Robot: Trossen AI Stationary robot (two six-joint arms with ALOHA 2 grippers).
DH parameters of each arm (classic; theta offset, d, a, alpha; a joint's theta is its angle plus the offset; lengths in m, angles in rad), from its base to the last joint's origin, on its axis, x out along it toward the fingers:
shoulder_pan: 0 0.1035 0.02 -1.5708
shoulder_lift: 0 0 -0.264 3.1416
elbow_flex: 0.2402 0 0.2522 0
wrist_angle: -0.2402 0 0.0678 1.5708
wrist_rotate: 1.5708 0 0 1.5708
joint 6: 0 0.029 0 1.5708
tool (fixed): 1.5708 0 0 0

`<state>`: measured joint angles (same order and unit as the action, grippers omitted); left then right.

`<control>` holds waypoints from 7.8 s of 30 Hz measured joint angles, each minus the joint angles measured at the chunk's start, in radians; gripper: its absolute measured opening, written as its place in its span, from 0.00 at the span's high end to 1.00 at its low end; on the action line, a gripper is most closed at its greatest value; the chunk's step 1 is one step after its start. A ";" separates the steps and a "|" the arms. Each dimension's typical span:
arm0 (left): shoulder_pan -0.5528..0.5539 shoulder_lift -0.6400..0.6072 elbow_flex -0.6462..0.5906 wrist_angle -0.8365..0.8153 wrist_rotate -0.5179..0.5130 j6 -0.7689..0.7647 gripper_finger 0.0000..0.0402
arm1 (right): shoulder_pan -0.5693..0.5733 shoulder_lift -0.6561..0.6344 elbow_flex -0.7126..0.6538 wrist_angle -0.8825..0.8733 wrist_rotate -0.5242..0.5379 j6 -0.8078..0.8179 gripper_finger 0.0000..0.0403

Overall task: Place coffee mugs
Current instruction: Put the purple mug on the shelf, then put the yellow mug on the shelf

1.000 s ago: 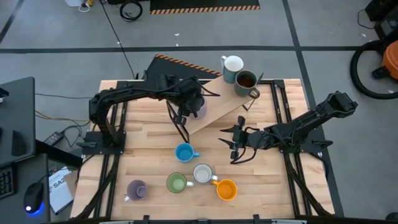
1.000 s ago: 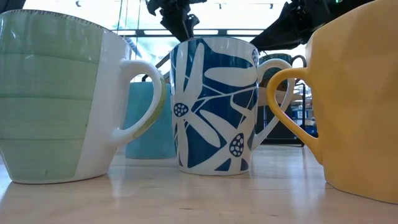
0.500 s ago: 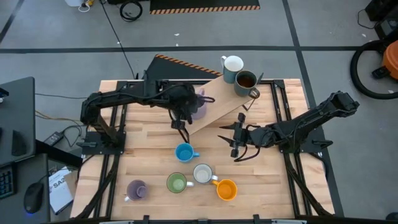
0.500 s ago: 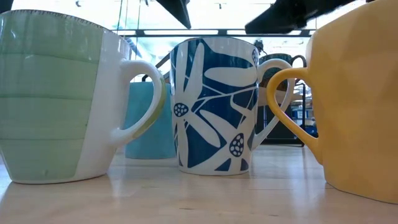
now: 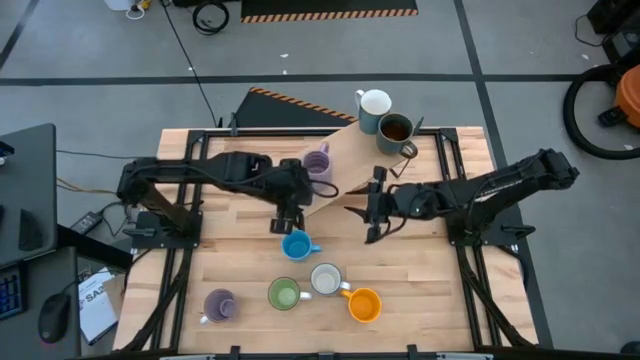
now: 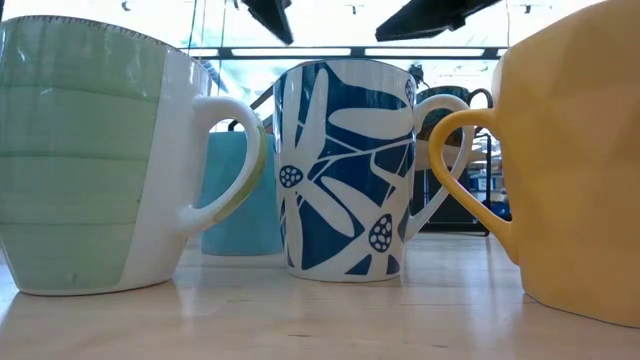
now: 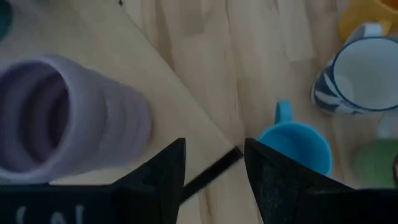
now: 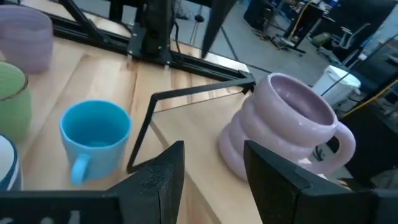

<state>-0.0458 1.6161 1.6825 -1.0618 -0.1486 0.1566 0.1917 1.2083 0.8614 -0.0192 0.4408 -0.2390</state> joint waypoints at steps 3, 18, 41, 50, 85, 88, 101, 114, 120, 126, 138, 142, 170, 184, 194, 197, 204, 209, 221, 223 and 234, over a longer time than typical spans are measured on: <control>-0.010 -0.063 -0.099 0.071 -0.017 -0.029 0.57 | -0.029 0.000 0.004 0.002 -0.038 -0.004 0.58; -0.008 -0.390 -0.513 0.396 -0.041 -0.122 0.57 | -0.092 0.066 0.149 -0.163 -0.129 -0.002 0.58; 0.020 -0.754 -0.927 0.614 -0.069 -0.054 0.57 | -0.246 0.399 0.547 -0.308 -0.214 -0.248 0.58; 0.045 -0.848 -0.941 0.636 -0.068 -0.103 0.57 | -0.301 0.501 0.686 -0.407 -0.289 -0.257 0.57; 0.031 -0.864 -0.941 0.627 -0.076 -0.153 0.57 | -0.469 0.423 0.697 -0.823 -0.161 -0.309 0.57; 0.031 -0.864 -0.941 0.627 -0.076 -0.153 0.57 | -0.492 0.418 0.697 -0.839 -0.180 -0.333 0.57; 0.031 -0.864 -0.941 0.627 -0.076 -0.154 0.57 | -0.535 0.416 0.697 -0.842 -0.197 -0.444 0.58; 0.031 -0.864 -0.941 0.627 -0.076 -0.154 0.57 | -0.574 0.416 0.696 -0.830 -0.182 -0.537 0.58; 0.031 -0.864 -0.941 0.627 -0.076 -0.154 0.57 | -0.576 0.416 0.696 -0.827 -0.161 -0.550 0.58; 0.031 -0.864 -0.941 0.627 -0.076 -0.162 0.57 | -0.576 0.416 0.696 -0.827 -0.125 -0.550 0.58; 0.031 -0.864 -0.940 0.627 -0.075 -0.172 0.57 | -0.563 0.412 0.696 -0.826 -0.108 -0.529 0.58; 0.031 -0.864 -0.940 0.627 -0.075 -0.172 0.57 | -0.549 0.399 0.696 -0.835 -0.106 -0.520 0.58; -0.002 -0.864 -0.940 0.689 0.131 -0.199 0.57 | -0.380 0.275 0.696 -0.768 -0.185 -0.221 0.58; -0.017 -0.864 -0.940 0.694 0.118 -0.339 0.57 | -0.143 0.278 0.695 -0.791 -0.246 0.110 0.58; -0.017 -0.864 -0.940 0.692 0.116 -0.420 0.57 | 0.035 0.279 0.569 -0.782 -0.249 0.371 0.58; -0.017 -0.864 -0.940 0.692 0.116 -0.459 0.57 | 0.111 0.279 0.537 -0.778 -0.218 0.462 0.58; -0.017 -0.864 -0.940 0.691 0.116 -0.488 0.57 | 0.282 0.279 0.483 -0.713 -0.133 0.642 0.58; -0.017 -0.864 -0.940 0.692 0.116 -0.498 0.57 | 0.385 0.279 0.422 -0.627 -0.082 0.699 0.58; -0.017 -0.864 -0.940 0.690 0.116 -0.505 0.57 | 0.507 0.442 0.446 -0.585 -0.097 0.735 0.58; -0.017 -0.864 -0.940 0.690 0.116 -0.505 0.57 | 0.518 0.470 0.473 -0.608 -0.102 0.708 0.58; -0.017 -0.864 -0.940 0.689 0.116 -0.501 0.57 | 0.558 0.586 0.602 -0.731 -0.183 0.578 0.58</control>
<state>-0.0628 0.7525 0.7422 -0.3725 -0.0326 -0.3447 0.7496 1.7941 1.4634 -0.7503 0.2582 0.3395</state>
